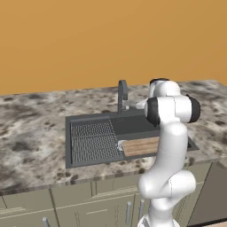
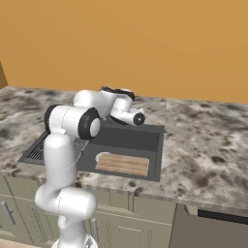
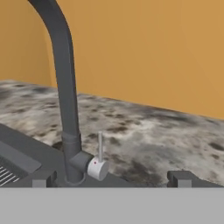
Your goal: Turn on the sink faucet with hot water and rinse the cutting board for ten seconds, then turn off the faucet. Push the cutting board to reach the water if necessary.
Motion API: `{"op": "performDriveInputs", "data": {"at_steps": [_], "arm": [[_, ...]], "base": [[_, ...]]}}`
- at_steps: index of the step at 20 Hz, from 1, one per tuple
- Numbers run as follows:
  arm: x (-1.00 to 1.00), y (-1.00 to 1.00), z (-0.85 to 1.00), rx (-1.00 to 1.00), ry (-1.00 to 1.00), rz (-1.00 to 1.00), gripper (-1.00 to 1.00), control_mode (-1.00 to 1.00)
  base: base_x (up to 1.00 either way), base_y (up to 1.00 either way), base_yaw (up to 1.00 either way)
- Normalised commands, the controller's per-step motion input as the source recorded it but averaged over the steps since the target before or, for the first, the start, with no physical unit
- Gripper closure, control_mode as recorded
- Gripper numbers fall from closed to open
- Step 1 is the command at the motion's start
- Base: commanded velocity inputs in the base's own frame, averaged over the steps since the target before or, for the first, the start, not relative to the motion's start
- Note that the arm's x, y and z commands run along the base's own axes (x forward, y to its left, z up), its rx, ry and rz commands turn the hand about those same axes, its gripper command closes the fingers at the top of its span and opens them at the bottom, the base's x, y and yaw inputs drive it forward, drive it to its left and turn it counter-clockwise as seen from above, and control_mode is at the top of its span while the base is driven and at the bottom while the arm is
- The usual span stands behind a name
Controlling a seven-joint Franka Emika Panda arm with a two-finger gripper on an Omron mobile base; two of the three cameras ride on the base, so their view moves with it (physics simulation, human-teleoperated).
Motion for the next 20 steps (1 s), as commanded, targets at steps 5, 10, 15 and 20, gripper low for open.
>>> {"op": "performDriveInputs", "data": {"at_steps": [5, 10, 15, 20], "arm": [[0.11, 0.00, 0.00, 0.00, 0.00, 0.00, -1.00, -1.00], [0.18, 0.04, 0.00, 0.00, 0.00, 0.00, -1.00, -1.00], [0.09, 0.02, 0.00, 0.00, 0.00, 0.00, -1.00, -1.00], [0.02, 0.12, -0.06, 0.00, 0.00, 0.00, -1.00, -1.00]], "base": [[0.00, 0.00, 0.00], [0.00, 0.00, 0.00], [0.00, 0.00, 0.00], [0.00, 0.00, 0.00]]}}
